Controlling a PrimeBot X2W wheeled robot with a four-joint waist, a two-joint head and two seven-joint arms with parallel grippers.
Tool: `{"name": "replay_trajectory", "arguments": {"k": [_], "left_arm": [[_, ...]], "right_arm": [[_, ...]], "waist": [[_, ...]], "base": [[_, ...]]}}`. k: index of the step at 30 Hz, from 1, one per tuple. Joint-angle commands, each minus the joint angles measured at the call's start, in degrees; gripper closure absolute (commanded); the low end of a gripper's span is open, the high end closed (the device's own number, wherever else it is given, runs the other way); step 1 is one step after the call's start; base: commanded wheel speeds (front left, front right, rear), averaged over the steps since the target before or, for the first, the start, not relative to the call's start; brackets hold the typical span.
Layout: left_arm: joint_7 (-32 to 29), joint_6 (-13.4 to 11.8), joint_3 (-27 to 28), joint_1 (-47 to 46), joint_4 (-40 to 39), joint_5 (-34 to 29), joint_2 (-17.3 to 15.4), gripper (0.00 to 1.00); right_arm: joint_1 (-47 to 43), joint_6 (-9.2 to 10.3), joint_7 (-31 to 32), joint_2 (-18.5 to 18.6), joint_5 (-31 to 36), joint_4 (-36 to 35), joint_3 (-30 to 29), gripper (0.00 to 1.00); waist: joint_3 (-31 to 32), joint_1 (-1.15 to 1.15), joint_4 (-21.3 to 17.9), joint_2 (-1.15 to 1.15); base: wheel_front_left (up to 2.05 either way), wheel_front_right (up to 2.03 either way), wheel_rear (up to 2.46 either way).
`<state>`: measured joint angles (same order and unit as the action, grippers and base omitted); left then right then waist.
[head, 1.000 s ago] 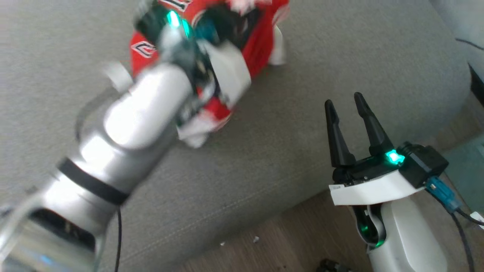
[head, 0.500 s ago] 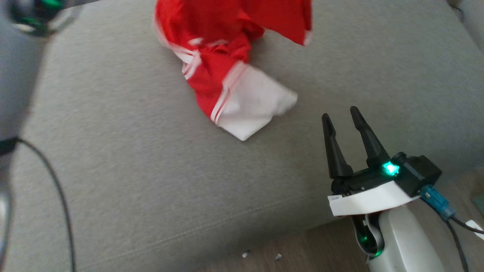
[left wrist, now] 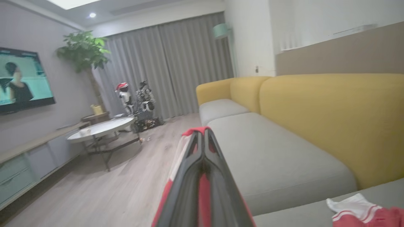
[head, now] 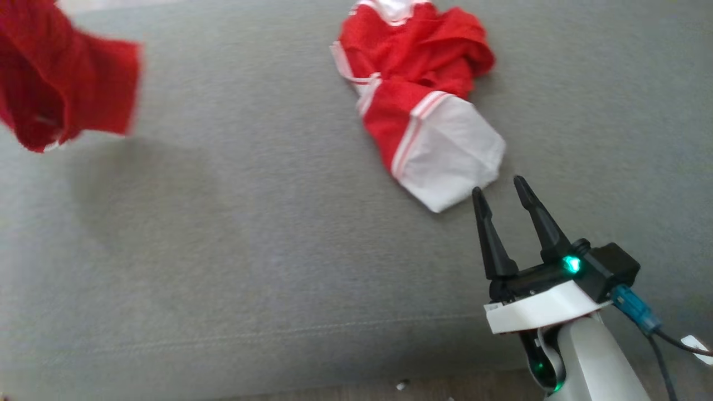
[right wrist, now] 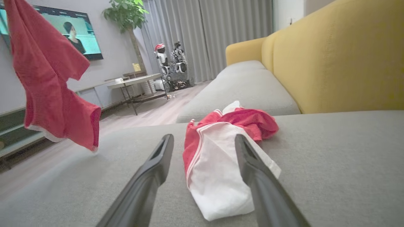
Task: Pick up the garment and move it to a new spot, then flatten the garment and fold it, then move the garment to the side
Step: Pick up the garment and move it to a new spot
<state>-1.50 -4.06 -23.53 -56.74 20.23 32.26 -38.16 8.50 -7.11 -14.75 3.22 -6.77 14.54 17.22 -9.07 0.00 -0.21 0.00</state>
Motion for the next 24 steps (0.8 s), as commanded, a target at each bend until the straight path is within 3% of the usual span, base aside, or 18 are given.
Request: {"name": "replay_trajectory", "arguments": {"k": [1, 6, 10, 18, 19, 20, 21, 24], "left_arm": [[1.0, -0.2, 3.1, -2.3, -0.9, 0.0, -3.5, 1.00], [5.4, 0.7, 4.8, 1.4, 4.9, 2.5, -2.9, 1.00], [8.2, -0.1, 3.7, 3.6, 10.6, 0.3, -3.5, 1.00], [11.9, -1.1, 4.0, 8.7, 23.6, 2.5, 0.3, 1.00], [12.3, -1.1, 4.3, 9.3, 25.1, 3.1, 1.0, 0.78], [12.6, -1.1, 4.7, 9.7, 26.4, 3.9, 1.7, 0.35], [13.1, -1.0, 5.3, 10.0, 27.5, 4.7, 2.3, 0.00], [14.7, -1.0, 6.0, 10.6, 29.4, 5.3, 3.6, 0.00]], "right_arm": [[0.6, -0.37, -0.3, -0.3, 0.3, -1.6, 1.2, 0.00], [0.2, -0.37, -0.3, -0.3, 1.6, -1.2, 1.1, 0.00], [0.4, -0.37, -0.3, -0.3, 2.3, -1.4, 1.2, 0.00], [1.3, -0.37, -0.3, -0.3, 3.6, -1.4, 1.7, 0.00], [1.5, -0.37, -0.3, -0.3, 3.8, -1.3, 1.8, 0.00], [1.7, -0.37, -0.3, -0.3, 3.9, -1.3, 1.8, 0.00], [1.9, -0.37, -0.3, -0.3, 3.9, -1.4, 1.7, 0.00], [2.4, -0.37, -0.3, -0.3, 3.6, -1.6, 1.3, 0.00]], "waist": [[0.0, 0.00, 2.0, 0.00], [-1.2, 0.00, 4.3, 0.00], [-2.8, 0.00, 4.9, 0.00], [-6.2, 0.00, 3.5, 0.00], [-6.5, 0.00, 3.1, 0.00], [-6.7, 0.00, 2.8, 0.00], [-6.9, 0.00, 2.5, 0.00], [-6.9, 0.00, 1.9, 0.00]], "base": [[0.00, 0.00, 0.00], [0.00, 0.00, 0.00], [0.00, 0.00, 0.00], [0.00, 0.00, 0.00], [0.00, 0.00, 0.00], [0.00, 0.00, 0.00], [0.00, 0.00, 0.00], [0.00, 0.00, 0.00]]}}
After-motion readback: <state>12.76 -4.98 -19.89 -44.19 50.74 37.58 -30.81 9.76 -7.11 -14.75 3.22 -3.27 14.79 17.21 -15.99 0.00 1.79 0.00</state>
